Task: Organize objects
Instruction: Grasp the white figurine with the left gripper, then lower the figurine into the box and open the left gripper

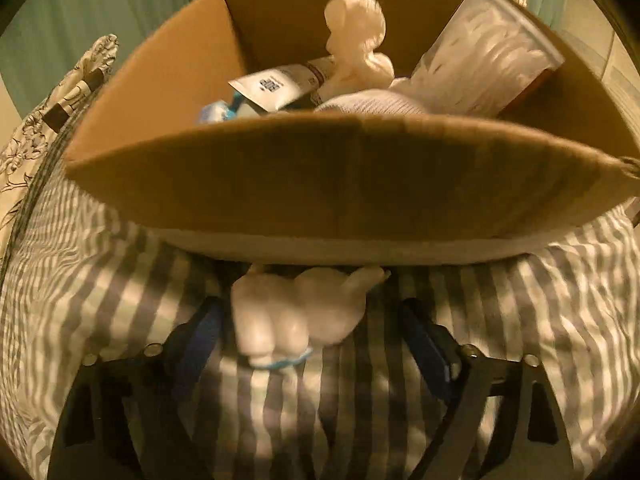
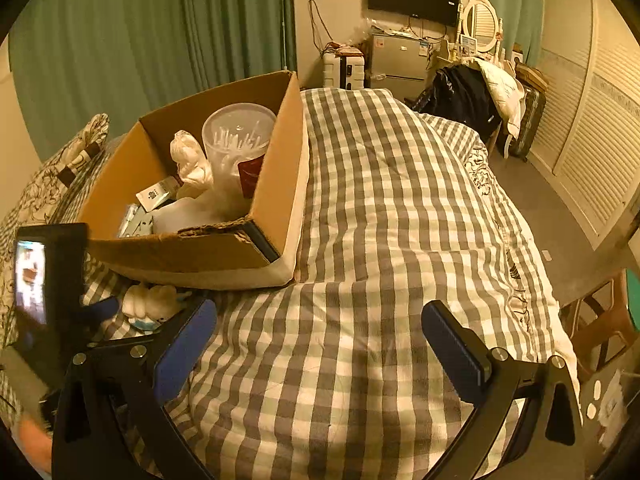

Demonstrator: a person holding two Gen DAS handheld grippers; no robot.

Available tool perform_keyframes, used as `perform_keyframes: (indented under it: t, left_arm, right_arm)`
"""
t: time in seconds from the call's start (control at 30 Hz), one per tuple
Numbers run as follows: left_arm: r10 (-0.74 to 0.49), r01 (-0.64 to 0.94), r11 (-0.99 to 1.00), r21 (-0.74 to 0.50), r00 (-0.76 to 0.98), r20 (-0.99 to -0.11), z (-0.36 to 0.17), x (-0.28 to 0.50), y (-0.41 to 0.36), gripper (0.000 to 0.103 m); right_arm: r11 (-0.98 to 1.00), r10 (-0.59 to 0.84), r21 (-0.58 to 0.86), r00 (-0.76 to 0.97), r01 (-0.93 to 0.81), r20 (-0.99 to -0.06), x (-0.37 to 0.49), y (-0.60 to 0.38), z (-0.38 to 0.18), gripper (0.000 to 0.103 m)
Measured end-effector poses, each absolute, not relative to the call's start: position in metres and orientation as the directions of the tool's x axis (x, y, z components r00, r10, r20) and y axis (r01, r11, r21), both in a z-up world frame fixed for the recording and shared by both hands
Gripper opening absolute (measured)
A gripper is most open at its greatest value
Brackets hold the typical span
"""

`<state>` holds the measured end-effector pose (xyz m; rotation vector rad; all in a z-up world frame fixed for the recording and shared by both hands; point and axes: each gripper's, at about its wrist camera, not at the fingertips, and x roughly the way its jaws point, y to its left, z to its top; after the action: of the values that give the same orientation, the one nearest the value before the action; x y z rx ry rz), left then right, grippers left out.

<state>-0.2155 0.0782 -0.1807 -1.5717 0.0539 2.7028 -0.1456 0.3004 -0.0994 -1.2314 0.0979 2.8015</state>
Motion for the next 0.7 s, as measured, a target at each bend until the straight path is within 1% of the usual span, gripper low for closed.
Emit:
perform_keyframes:
  t: [0.03, 0.07, 0.1, 0.23, 0.43, 0.53, 0.7]
  left_arm:
    - [-0.001, -0.031, -0.999, 0.019, -0.490, -0.872, -0.183, -0.217, 0.079, 0.080]
    - [-0.001, -0.032, -0.999, 0.018, -0.484, -0.875, -0.185, -0.218, 0.079, 0.074]
    - [-0.002, -0.032, -0.999, 0.020, -0.482, -0.876, -0.185, -0.218, 0.079, 0.064]
    - [0.018, -0.044, -0.999, 0.003, -0.473, -0.881, -0.182, -0.212, 0.076, 0.063]
    - [0.052, -0.068, -0.997, -0.023, -0.472, -0.880, -0.161, -0.186, 0.071, 0.063]
    - [0.079, -0.073, -0.996, -0.050, -0.481, -0.873, -0.145, -0.170, 0.065, 0.063]
    - [0.106, -0.096, -0.993, -0.064, -0.540, -0.835, -0.106, -0.141, 0.057, 0.063]
  right_arm:
    - [-0.995, 0.045, 0.031, -0.676, -0.099, -0.735, -0.145, 0.301, -0.099, 0.103]
    - [-0.994, 0.042, 0.037, -0.678, -0.102, -0.734, -0.145, 0.302, -0.100, 0.103]
    - [-0.994, 0.041, 0.041, -0.678, -0.105, -0.734, -0.145, 0.302, -0.100, 0.103]
    - [-0.992, 0.042, 0.051, -0.670, -0.119, -0.741, -0.145, 0.305, -0.102, 0.103]
    - [-0.992, 0.049, 0.041, -0.675, -0.118, -0.737, -0.134, 0.303, -0.095, 0.103]
    - [-0.993, 0.053, 0.035, -0.679, -0.115, -0.732, -0.127, 0.300, -0.088, 0.103]
    - [-0.994, 0.063, 0.018, -0.709, -0.106, -0.702, -0.109, 0.294, -0.064, 0.103]
